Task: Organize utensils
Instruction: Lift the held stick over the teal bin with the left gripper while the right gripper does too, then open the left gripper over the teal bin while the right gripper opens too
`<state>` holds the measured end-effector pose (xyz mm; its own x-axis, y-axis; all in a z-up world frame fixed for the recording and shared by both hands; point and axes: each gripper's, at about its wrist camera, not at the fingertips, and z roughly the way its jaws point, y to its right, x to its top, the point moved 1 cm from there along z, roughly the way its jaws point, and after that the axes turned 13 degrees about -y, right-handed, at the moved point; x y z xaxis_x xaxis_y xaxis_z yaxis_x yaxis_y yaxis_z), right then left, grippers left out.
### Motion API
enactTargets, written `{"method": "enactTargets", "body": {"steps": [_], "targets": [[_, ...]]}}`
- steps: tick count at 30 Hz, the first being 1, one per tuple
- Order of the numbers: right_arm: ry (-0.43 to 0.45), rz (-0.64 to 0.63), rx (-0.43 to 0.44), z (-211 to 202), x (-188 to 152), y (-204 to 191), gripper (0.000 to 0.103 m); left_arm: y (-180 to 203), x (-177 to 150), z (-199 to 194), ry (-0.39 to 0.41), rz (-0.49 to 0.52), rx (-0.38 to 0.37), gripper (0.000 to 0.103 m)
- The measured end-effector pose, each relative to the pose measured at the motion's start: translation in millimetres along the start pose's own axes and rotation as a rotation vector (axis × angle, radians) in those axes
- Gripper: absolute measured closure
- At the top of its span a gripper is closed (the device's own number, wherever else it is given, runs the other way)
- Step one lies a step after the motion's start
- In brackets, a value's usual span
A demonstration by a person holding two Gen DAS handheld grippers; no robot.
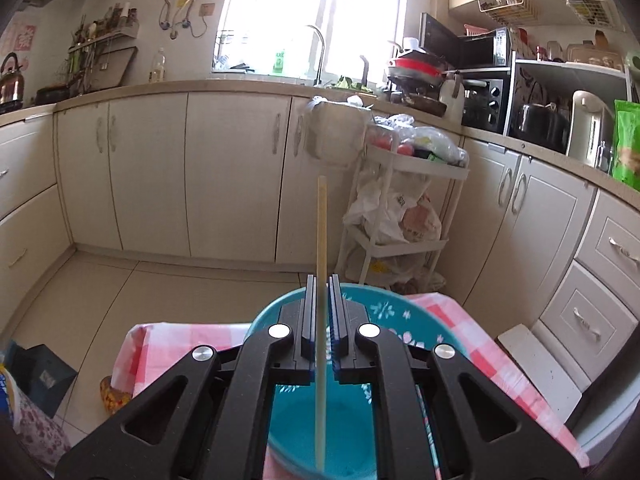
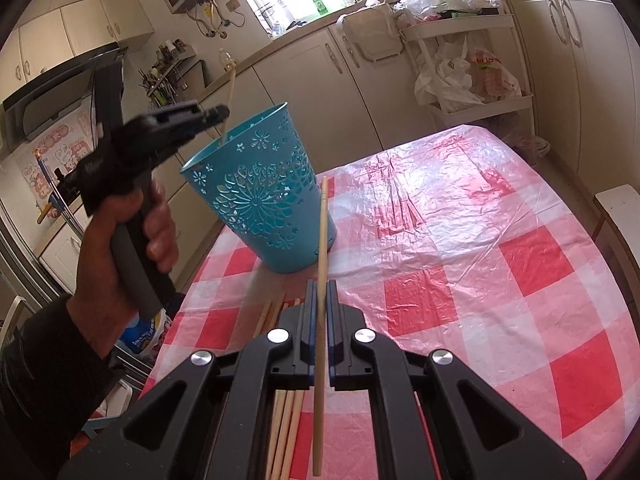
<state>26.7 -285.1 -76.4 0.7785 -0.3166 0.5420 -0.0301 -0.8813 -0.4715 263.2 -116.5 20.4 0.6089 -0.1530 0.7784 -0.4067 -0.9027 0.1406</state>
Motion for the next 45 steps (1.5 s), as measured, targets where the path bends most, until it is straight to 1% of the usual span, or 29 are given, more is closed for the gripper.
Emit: {"method": "enactTargets", "body": {"steps": [1, 3, 4, 8, 10, 13, 15, 18, 20, 22, 25, 27, 29, 31, 32, 33, 36, 38, 39, 41, 44, 45], "targets": [[0.005, 0.002, 0.001, -0.8, 0.6, 0.3, 0.098, -2.1, -2.6, -2.5, -0.001, -0.005, -0.002, 0.094], [0.019, 0.005, 0.007, -4.2, 3.1, -0.6, 0.098, -7.9, -6.3, -12.0, 0.004, -0.019, -0.005, 0.087], [0.031, 0.006, 0.009, -7.4, 4.9, -1.5, 0.098, -10.8, -8.5, -16.0, 0.008, -0.023, -0.005, 0.081], [0.118, 0.005, 0.043, -28.5, 22.7, -14.6, 0.098, -22.9, -17.6, -46.7, 0.039, -0.054, -0.013, 0.069], [0.169, -0.003, 0.067, -37.5, 39.9, -25.3, 0.098, -33.1, -26.3, -64.6, 0.054, -0.085, -0.020, 0.062], [0.238, -0.026, 0.119, -44.3, 77.7, -52.4, 0.098, -50.7, -47.7, -88.3, 0.049, -0.146, -0.040, 0.060], [0.291, -0.059, 0.141, -44.4, 106.0, -75.4, 0.098, -59.7, -60.6, -97.3, 0.042, -0.175, -0.041, 0.058], [0.349, -0.090, 0.155, -33.3, 146.8, -104.3, 0.098, -71.8, -84.8, -107.6, 0.020, -0.216, -0.035, 0.055], [0.375, -0.105, 0.124, -15.9, 168.3, -119.2, 0.098, -77.9, -99.1, -111.5, 0.006, -0.236, -0.027, 0.052], [0.371, -0.104, 0.077, 6.6, 180.6, -124.9, 0.098, -81.8, -112.7, -113.1, -0.016, -0.245, -0.028, 0.052], [0.323, -0.095, 0.012, 45.5, 189.5, -119.7, 0.098, -86.1, -127.1, -112.8, -0.037, -0.253, -0.030, 0.051], [0.278, -0.090, -0.002, 60.0, 185.8, -113.9, 0.098, -88.1, -134.2, -111.3, -0.057, -0.255, -0.035, 0.051], [0.268, -0.109, -0.016, 61.6, 173.4, -112.6, 0.096, -88.6, -142.2, -110.5, -0.071, -0.249, -0.034, 0.051], [0.249, -0.140, -0.025, 58.1, 162.3, -113.5, 0.086, -87.4, -149.4, -109.3, -0.091, -0.242, -0.037, 0.051], [0.246, -0.149, -0.029, 54.1, 157.0, -113.2, 0.074, -86.1, -151.9, -109.1, -0.101, -0.241, -0.038, 0.051], [0.252, -0.151, -0.031, 47.4, 150.7, -112.1, 0.071, -85.1, -153.6, -108.9, -0.109, -0.243, -0.037, 0.051], [0.255, -0.151, -0.027, 20.9, 123.8, -105.9, 0.071, -79.7, -163.1, -110.7, -0.141, -0.247, -0.035, 0.050], [0.232, -0.145, -0.041, 2.9, 97.0, -94.8, 0.071, -75.6, -170.0, -110.9, -0.172, -0.246, -0.034, 0.050], [0.206, -0.138, -0.049, -2.1, 84.2, -89.9, 0.071, -73.6, -175.3, -110.9, -0.188, -0.243, -0.036, 0.050], [0.123, -0.122, -0.069, -7.1, 53.4, -76.7, 0.071, -67.1, -184.1, -110.0, -0.230, -0.233, -0.043, 0.050], [-0.050, -0.107, -0.114, 0.9, -0.5, -52.3, 0.072, -50.0, -192.4, -109.1, -0.275, -0.189, -0.047, 0.049], [-0.088, -0.099, -0.121, 3.2, -11.6, -45.1, 0.075, -45.2, -194.4, -109.5, -0.284, -0.176, -0.048, 0.049]]}}
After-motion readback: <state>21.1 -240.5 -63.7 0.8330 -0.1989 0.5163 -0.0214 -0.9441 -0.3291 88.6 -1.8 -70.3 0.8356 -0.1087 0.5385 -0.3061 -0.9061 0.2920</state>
